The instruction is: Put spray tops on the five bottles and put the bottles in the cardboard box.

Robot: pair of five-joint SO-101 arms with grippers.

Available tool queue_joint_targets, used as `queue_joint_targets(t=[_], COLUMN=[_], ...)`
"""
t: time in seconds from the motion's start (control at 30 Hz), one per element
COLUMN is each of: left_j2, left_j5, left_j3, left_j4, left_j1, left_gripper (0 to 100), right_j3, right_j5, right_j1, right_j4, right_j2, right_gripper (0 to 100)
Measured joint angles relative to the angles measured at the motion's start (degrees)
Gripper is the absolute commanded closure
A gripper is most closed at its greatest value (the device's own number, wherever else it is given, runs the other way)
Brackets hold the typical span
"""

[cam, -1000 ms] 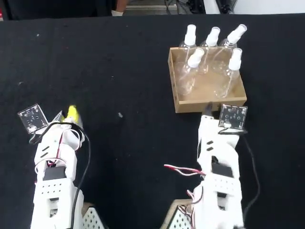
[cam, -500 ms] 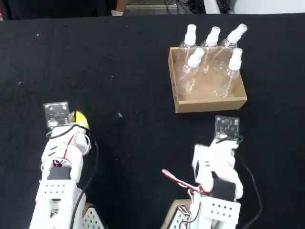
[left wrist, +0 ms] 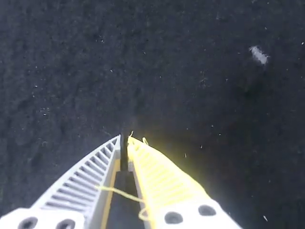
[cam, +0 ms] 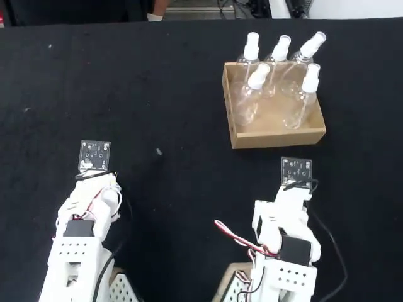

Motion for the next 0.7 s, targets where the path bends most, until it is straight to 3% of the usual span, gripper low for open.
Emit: queue_joint_targets(t=[0.2,0.4,0.7], left_j2=[-0.09,-4.04,-20.31], left_j5=[-0.09,0.0,0.0], left_j3=[0.0,0.26,0.79], left_j4=[0.0,1.58,24.97], left_j1=[-0.18,-4.66,-5.1], left_gripper=[97,97,97], right_j3=[0.0,0.0,0.0], right_j5=[0.0,0.0,0.0], right_j1=[0.0,0.0,0.0], right_j4=[0.0,0.0,0.0], right_j2=[0.0,0.0,0.0], right_gripper=[84.6,84.6,84.6])
